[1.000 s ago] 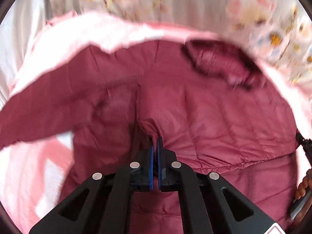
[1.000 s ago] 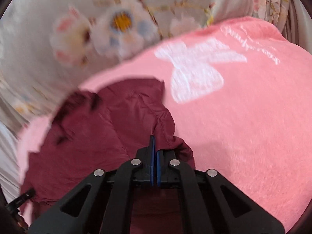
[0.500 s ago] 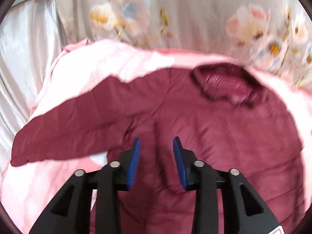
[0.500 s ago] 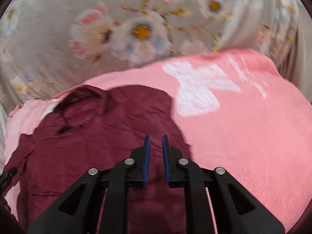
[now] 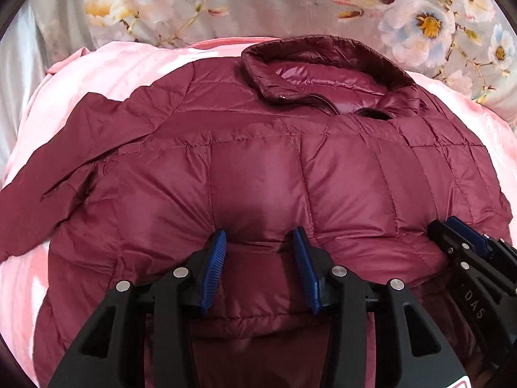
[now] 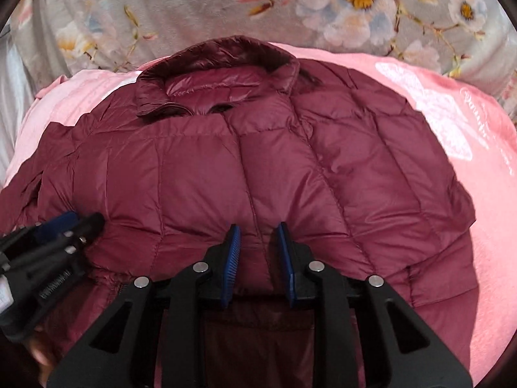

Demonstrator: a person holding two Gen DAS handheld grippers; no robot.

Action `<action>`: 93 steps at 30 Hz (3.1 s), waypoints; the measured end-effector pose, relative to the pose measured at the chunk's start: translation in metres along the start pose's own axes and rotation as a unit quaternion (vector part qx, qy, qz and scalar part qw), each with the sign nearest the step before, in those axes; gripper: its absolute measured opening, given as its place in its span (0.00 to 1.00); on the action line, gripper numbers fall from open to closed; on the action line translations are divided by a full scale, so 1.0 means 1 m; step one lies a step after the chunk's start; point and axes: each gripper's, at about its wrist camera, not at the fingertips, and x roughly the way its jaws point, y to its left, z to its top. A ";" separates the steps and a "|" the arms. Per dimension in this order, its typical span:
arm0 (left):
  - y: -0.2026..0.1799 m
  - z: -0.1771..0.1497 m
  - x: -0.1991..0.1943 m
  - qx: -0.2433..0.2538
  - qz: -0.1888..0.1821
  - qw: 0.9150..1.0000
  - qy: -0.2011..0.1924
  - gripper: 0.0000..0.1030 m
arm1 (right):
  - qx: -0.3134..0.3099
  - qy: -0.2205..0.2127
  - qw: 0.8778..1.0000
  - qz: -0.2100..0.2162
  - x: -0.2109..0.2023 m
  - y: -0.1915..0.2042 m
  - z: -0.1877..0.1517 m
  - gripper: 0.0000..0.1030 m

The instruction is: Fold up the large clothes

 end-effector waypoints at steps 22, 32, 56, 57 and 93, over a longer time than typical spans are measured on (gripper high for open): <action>-0.003 -0.007 0.003 0.004 0.026 1.000 -0.015 0.56 | -0.037 -0.003 0.998 -0.049 0.003 0.021 -0.002 0.24; 0.194 -0.041 -0.076 -0.199 0.016 0.980 -0.021 0.75 | -0.035 -0.037 0.999 0.009 -0.052 0.053 -0.015 0.35; 0.334 0.010 -0.137 -0.309 0.030 0.945 -0.097 0.00 | -0.037 -0.042 0.998 0.003 -0.075 0.084 -0.065 0.47; 0.316 0.020 -0.146 -0.288 0.023 0.951 -0.108 0.00 | -0.033 -0.044 0.998 0.004 -0.077 0.081 -0.065 0.47; 0.138 0.017 -0.051 -0.199 -0.021 0.980 0.020 0.65 | 0.091 -0.045 0.995 0.000 -0.078 -0.043 -0.013 0.59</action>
